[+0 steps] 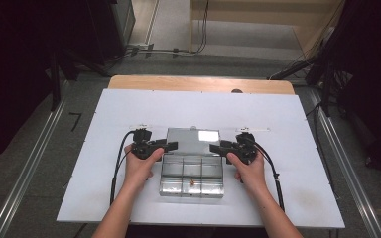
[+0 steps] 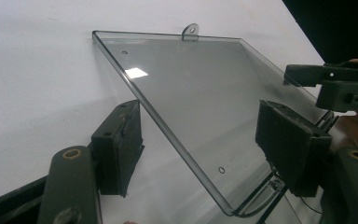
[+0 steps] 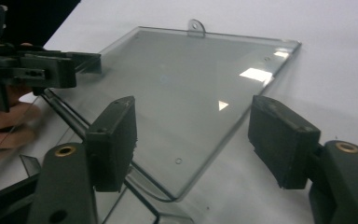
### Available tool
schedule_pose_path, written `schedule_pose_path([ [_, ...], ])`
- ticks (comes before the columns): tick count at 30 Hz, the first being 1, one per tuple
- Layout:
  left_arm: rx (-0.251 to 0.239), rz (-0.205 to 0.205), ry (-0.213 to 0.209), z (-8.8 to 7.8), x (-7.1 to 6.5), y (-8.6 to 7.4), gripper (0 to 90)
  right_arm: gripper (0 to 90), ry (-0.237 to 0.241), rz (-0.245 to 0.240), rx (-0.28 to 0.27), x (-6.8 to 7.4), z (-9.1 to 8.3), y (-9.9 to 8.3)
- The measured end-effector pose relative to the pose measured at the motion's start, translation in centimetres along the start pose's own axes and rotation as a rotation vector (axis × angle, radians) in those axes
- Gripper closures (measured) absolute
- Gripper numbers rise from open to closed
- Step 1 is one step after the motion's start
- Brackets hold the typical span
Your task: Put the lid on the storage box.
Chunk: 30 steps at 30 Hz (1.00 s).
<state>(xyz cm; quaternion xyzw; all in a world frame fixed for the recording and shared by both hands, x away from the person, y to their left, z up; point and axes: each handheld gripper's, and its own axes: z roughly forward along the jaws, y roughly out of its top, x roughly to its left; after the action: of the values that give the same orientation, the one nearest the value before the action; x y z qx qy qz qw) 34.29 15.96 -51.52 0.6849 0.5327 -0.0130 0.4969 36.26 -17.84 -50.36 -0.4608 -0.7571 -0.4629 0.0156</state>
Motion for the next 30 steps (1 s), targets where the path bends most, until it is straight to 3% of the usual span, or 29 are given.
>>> schedule_pose_path([
  [3, 0.007, -0.005, -0.004, 0.15, -0.01, -0.13, 35.1, 35.0, -0.020, 0.026, 0.012, -0.38, 0.20, -0.23],
  [14, 0.013, -0.023, -0.025, 0.21, 0.01, -0.25, 40.5, 39.4, 0.056, 0.105, 0.036, -0.72, 0.46, -0.38],
  [30, -0.030, 0.003, -0.048, -0.60, -0.31, -0.32, 53.8, 54.6, 0.080, 0.088, 0.024, -0.53, -0.24, -0.07],
])
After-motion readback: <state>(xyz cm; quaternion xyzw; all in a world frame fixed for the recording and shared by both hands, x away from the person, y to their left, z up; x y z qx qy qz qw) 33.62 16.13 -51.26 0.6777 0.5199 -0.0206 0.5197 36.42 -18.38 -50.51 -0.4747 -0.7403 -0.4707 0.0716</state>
